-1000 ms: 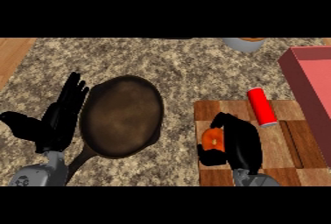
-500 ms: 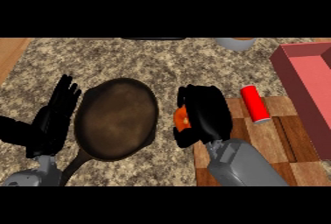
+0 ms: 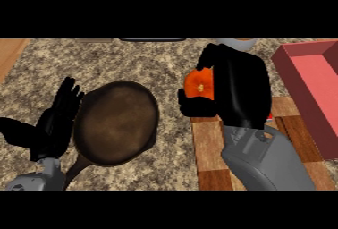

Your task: Pick the squash from the cutting board and place it in the cardboard box

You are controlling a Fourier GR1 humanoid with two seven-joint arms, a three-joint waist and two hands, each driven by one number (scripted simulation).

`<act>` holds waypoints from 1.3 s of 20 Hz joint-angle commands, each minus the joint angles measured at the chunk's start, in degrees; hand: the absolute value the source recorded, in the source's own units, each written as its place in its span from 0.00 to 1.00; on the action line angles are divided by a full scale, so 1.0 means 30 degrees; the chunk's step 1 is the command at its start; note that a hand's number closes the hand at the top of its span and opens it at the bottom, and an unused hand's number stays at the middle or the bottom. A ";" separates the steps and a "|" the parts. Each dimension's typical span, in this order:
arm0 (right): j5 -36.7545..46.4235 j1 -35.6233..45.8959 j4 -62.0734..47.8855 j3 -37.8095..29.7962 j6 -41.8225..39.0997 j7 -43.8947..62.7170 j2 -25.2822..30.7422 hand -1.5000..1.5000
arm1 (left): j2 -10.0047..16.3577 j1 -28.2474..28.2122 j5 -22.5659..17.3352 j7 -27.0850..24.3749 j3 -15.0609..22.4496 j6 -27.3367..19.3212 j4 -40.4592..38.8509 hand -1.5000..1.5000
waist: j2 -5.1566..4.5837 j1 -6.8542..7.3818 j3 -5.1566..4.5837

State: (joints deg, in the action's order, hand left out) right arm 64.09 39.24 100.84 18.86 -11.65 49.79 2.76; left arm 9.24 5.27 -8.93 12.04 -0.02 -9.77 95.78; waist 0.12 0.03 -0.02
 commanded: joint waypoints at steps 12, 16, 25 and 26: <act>-0.2325 -0.0583 -0.0271 -0.7962 -0.0513 -0.2375 0.4361 1.00 | -0.0157 0.0199 -0.0020 0.0572 -0.0320 0.0314 0.0383 0.50 | -0.0031 0.0012 0.0011; -0.0986 0.0107 -0.3217 -0.8653 0.0982 -0.3868 0.6138 1.00 | 0.0414 0.1254 -0.0582 0.0686 -0.1216 0.0793 -0.0369 0.50 | -0.0081 0.0057 0.0010; -0.1028 0.0339 -1.1247 -1.0597 0.4392 -0.9183 0.8865 1.00 | -0.0060 0.0744 -0.0101 0.0633 -0.0748 0.0724 -0.0120 0.50 | -0.0134 0.0244 0.0017; -0.0768 0.0085 -1.1594 -1.0616 0.4742 -0.9109 0.8828 1.00 | -0.0330 0.0068 0.0131 0.0096 -0.0385 0.0805 0.0181 0.50 | -0.0110 0.0230 0.0014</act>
State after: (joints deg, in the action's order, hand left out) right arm 61.21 40.08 74.06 -11.51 -1.40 27.17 27.25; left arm 8.95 6.64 -8.86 12.97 -1.99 -7.87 95.69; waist -0.20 0.63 0.01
